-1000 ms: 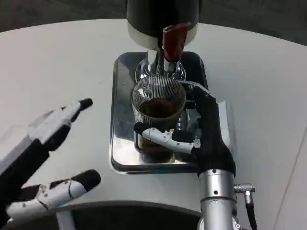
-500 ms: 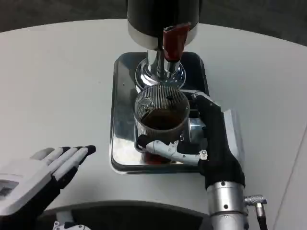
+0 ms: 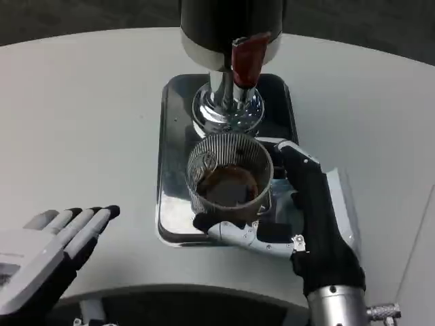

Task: Grasp the cup under the faucet to collect the drink, then remove the cup.

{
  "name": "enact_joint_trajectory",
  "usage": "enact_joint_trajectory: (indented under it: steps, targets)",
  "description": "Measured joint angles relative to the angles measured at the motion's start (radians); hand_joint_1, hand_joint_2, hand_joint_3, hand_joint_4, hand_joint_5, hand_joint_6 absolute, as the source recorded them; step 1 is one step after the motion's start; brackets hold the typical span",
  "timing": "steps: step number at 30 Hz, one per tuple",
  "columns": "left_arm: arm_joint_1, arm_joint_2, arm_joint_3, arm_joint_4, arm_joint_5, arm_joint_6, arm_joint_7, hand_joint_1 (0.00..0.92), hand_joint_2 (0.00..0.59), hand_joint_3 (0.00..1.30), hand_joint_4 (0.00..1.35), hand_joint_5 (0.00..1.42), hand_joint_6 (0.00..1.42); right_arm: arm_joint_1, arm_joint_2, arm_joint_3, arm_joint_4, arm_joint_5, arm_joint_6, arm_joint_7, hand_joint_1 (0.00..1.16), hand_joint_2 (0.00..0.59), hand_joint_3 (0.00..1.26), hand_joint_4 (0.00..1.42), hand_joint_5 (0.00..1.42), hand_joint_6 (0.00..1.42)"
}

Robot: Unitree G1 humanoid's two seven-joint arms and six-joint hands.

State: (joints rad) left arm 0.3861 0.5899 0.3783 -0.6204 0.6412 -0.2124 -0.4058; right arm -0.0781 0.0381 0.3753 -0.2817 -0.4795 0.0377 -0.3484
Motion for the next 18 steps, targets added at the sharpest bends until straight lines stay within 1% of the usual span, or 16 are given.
enact_joint_trajectory:
  steps: [5,8,10,16,18]
  targets:
    - [0.019,-0.035,0.003,-0.017,0.006,-0.001,0.049,0.0,0.005,0.0,0.0,0.0,0.0,0.056,-0.003,0.022,-0.054,-0.007,0.01,0.046,1.05,0.085,0.77,0.98,1.05,1.42]
    - [0.041,-0.066,0.008,-0.02,0.026,-0.014,0.107,0.0,0.005,0.0,0.0,0.0,0.0,0.095,-0.006,0.044,-0.117,-0.048,0.015,0.061,1.05,0.087,0.77,0.98,1.05,1.4]
    - [0.052,-0.085,0.009,-0.021,0.036,-0.023,0.142,0.0,0.004,0.0,0.0,0.0,0.0,0.11,-0.014,0.048,-0.15,-0.077,0.015,0.069,1.05,0.087,0.77,0.98,1.05,1.4]
    - [0.082,-0.098,0.01,-0.026,0.039,-0.056,0.182,0.0,0.001,0.0,0.0,0.0,0.0,0.173,-0.034,0.06,-0.202,-0.085,0.019,0.099,1.05,0.087,0.77,0.98,1.05,1.41]
    - [0.092,-0.098,0.009,-0.026,0.042,-0.072,0.196,0.0,0.0,0.0,0.0,0.0,0.0,0.198,-0.04,0.069,-0.227,-0.085,0.035,0.12,1.05,0.087,0.77,0.98,1.05,1.41]
